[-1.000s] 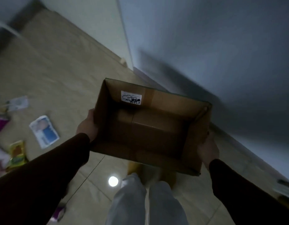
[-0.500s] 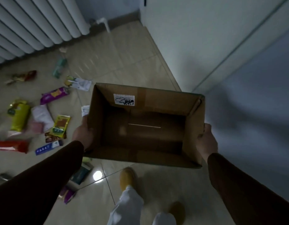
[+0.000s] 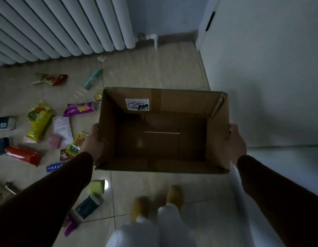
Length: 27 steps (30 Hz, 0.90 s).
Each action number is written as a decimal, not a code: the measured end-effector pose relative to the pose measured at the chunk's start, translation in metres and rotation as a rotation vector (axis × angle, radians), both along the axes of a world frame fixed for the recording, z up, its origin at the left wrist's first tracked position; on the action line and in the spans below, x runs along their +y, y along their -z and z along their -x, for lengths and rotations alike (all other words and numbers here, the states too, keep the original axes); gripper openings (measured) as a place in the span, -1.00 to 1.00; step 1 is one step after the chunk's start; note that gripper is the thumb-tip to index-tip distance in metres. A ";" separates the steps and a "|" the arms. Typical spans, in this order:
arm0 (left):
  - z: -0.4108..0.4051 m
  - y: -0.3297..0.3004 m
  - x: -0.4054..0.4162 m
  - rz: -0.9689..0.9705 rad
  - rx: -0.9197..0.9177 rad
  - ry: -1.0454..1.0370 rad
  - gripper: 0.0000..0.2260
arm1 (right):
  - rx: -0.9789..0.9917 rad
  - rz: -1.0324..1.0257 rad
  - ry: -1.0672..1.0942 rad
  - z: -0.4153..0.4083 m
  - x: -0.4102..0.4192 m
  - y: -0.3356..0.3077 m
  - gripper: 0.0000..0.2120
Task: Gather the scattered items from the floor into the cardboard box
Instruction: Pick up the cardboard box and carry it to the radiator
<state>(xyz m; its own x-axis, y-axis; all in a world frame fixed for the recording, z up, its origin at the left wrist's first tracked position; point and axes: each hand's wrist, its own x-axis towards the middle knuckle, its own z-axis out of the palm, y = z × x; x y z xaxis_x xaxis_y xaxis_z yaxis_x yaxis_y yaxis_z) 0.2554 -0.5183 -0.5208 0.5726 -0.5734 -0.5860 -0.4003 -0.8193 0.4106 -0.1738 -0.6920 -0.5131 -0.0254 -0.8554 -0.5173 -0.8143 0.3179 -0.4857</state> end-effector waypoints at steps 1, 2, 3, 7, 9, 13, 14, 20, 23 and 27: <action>-0.007 0.002 -0.011 -0.002 0.008 -0.018 -0.47 | 0.010 -0.005 -0.012 -0.010 -0.019 -0.001 -0.64; -0.015 0.004 -0.022 -0.001 0.015 -0.033 -0.46 | 0.021 -0.009 -0.021 -0.019 -0.039 0.000 -0.63; -0.023 0.006 -0.032 0.000 0.021 -0.043 -0.46 | 0.031 -0.012 -0.032 -0.029 -0.058 0.002 -0.63; -0.064 0.012 -0.081 0.005 0.055 -0.091 -0.45 | 0.045 -0.013 -0.080 -0.080 -0.129 0.007 -0.62; -0.088 0.018 -0.108 -0.002 0.061 -0.116 -0.42 | 0.048 -0.002 -0.097 -0.107 -0.165 0.012 -0.62; -0.129 0.032 -0.158 0.001 0.016 -0.109 -0.41 | 0.071 0.005 -0.130 -0.152 -0.233 0.032 -0.62; -0.137 0.034 -0.172 -0.005 0.011 -0.109 -0.42 | 0.073 0.004 -0.138 -0.161 -0.248 0.037 -0.63; -0.176 0.061 -0.254 -0.083 -0.001 -0.124 -0.44 | 0.085 -0.029 -0.151 -0.205 -0.345 0.070 -0.60; -0.188 0.084 -0.295 -0.111 -0.007 -0.120 -0.44 | 0.079 -0.074 -0.181 -0.222 -0.394 0.095 -0.51; -0.204 0.125 -0.349 -0.093 -0.004 -0.157 -0.46 | 0.056 -0.075 -0.200 -0.245 -0.450 0.136 -0.53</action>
<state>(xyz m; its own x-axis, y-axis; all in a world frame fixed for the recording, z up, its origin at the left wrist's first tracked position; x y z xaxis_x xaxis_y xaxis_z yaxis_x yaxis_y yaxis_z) 0.4596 -0.8671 -0.6455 0.6537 -0.4202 -0.6294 -0.2658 -0.9062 0.3290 0.0711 -1.1421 -0.6490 0.1104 -0.8056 -0.5821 -0.8897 0.1810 -0.4192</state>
